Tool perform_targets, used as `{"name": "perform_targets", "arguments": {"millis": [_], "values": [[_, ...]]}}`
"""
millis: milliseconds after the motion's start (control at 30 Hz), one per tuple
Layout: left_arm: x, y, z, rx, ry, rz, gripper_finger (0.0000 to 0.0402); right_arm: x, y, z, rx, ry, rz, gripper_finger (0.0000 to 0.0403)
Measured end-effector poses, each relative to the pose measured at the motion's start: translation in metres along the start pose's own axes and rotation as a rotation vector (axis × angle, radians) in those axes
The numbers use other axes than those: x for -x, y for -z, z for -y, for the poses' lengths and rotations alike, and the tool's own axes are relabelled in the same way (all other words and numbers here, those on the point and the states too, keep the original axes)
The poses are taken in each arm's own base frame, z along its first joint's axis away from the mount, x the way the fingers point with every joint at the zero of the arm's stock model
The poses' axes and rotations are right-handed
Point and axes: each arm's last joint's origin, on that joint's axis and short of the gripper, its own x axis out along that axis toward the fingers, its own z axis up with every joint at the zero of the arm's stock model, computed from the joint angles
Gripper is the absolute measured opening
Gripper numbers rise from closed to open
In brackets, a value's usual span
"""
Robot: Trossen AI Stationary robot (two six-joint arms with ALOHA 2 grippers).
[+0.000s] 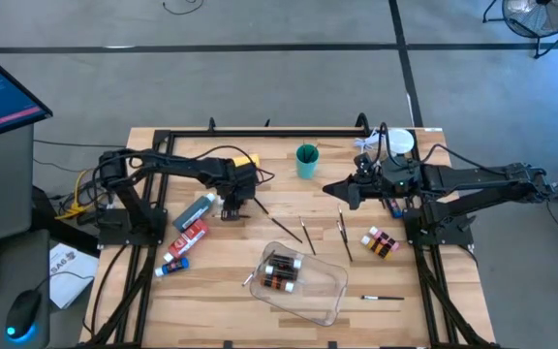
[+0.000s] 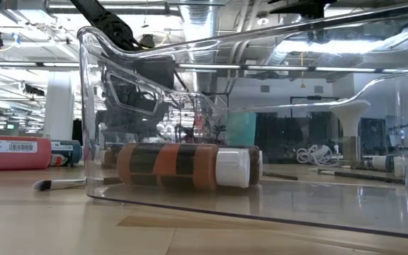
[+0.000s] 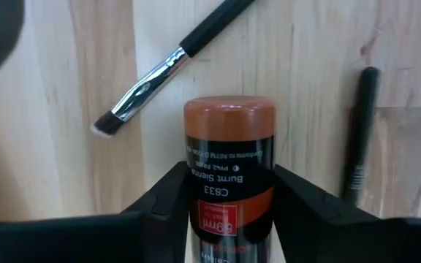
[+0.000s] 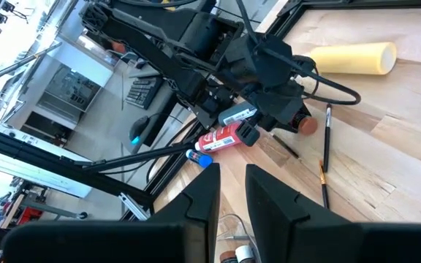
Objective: Pick & Place Paint Supplies
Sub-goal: Put the brown paint bottle into the transparent bin
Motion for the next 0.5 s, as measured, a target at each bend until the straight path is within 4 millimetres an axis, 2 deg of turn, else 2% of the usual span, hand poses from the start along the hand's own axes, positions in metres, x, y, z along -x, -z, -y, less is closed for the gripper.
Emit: {"name": "perform_targets", "arguments": {"millis": [367,500], "values": [[0.02,-0.001,-0.002,0.062,-0.05,0.071,0.0099,0.0,0.0,0.0,0.0,0.0,0.0,0.0061],[0.041,-0.007,0.004,0.091,-0.064,0.135,0.008,0.0,0.0,0.0,0.0,-0.001,0.0,0.0061]]}}
